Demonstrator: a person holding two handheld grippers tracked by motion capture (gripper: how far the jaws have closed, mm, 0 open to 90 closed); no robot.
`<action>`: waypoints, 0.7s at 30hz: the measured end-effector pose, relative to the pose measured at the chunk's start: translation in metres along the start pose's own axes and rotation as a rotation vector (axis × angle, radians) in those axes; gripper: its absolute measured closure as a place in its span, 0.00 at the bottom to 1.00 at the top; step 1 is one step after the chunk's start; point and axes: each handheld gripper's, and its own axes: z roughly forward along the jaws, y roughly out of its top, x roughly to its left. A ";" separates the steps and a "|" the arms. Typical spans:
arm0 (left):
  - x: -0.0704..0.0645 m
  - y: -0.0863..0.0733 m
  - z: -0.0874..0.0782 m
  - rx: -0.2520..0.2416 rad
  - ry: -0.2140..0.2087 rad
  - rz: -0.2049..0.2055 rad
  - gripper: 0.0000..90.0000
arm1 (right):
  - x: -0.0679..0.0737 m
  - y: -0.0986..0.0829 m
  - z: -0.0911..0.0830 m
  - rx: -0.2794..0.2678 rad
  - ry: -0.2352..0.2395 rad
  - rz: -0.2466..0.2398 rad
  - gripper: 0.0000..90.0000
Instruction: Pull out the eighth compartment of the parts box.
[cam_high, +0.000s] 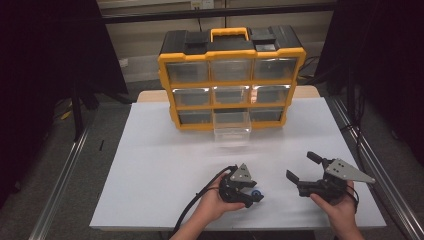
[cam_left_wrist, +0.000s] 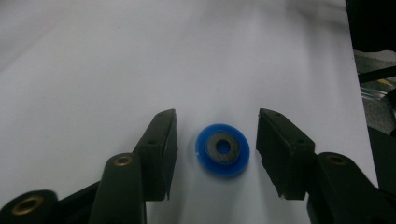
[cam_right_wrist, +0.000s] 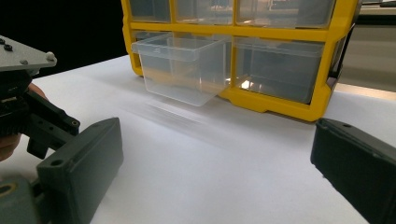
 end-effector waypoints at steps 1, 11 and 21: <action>0.000 0.000 0.001 -0.012 -0.003 -0.005 0.57 | 0.000 0.000 0.000 -0.001 0.001 -0.002 0.02; 0.000 -0.001 0.002 -0.001 -0.008 0.005 0.69 | 0.000 0.000 0.000 -0.001 0.000 -0.002 0.02; 0.008 -0.002 -0.006 0.043 0.053 -0.018 0.69 | 0.000 0.000 0.000 -0.003 -0.004 -0.003 0.02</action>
